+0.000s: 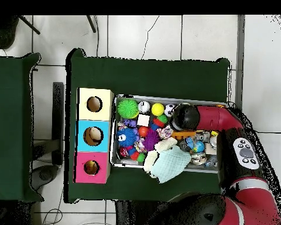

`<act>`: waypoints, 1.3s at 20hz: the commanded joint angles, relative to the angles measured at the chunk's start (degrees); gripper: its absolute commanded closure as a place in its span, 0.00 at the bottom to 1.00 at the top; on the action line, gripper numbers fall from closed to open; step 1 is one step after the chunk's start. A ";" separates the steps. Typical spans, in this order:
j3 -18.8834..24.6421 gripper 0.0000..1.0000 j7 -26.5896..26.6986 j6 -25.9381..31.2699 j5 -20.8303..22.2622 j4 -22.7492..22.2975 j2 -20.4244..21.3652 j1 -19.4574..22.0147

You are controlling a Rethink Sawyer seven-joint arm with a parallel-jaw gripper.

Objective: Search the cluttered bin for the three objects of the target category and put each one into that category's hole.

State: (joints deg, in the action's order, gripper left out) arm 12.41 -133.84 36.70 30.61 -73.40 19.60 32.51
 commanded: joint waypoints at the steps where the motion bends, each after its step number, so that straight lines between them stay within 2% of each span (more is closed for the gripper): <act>1: 7.87 1.00 20.78 5.25 2.41 0.70 -2.18 1.47; 7: 8.21 1.00 21.78 6.69 1.56 -0.14 -1.43 1.85; 15: 8.61 1.00 22.63 11.24 -1.20 -5.99 5.42 2.49; 26: 9.57 1.00 18.44 12.46 -2.15 -11.13 10.46 2.40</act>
State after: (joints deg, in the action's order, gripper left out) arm 16.84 -128.43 43.67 29.87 -78.23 26.74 34.52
